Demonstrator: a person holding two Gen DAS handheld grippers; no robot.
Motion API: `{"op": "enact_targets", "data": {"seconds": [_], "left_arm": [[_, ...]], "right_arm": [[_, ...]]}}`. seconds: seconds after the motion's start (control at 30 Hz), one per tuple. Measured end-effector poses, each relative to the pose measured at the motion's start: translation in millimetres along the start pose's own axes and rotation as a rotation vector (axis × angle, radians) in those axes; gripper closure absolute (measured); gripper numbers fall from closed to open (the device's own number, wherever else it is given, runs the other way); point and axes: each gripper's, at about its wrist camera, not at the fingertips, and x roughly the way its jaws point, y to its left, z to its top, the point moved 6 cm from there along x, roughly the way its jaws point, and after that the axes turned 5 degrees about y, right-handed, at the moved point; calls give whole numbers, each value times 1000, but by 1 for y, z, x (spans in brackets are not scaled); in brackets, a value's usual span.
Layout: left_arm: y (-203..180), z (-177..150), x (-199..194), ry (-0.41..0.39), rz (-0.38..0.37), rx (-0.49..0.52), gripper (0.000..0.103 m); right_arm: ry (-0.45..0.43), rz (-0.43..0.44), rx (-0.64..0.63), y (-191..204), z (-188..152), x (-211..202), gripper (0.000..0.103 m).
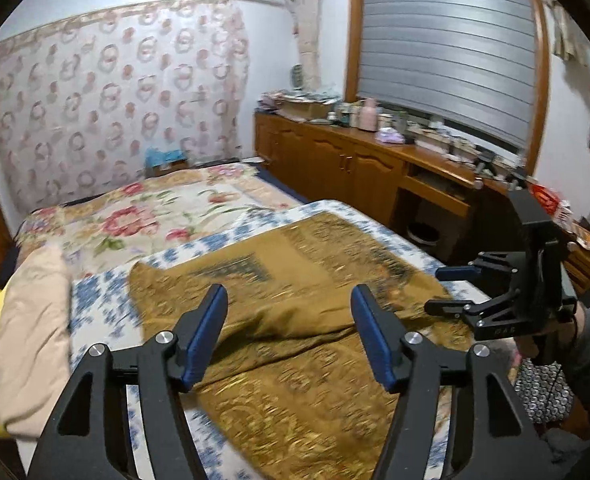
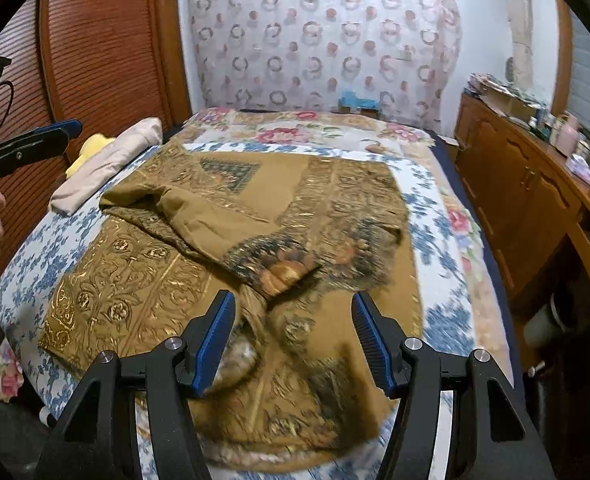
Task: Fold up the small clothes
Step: 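Open both grippers and withdraw them from the folded shirt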
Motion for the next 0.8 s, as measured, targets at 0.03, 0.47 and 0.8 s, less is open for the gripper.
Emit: {"op": "enact_targets", "data": {"seconds": [0.03,0.47,0.8], "left_arm": [[5,-4,1,5,17,-13,38],[52,-58,0,48,81,-142,38],[58,-72,3,65,100,-163,38]], "right_arm": [[8,5,-14,3,3,6,41],[120,0,-185,29,25,80,41],[122,7,-192,30,32,93,43]]}}
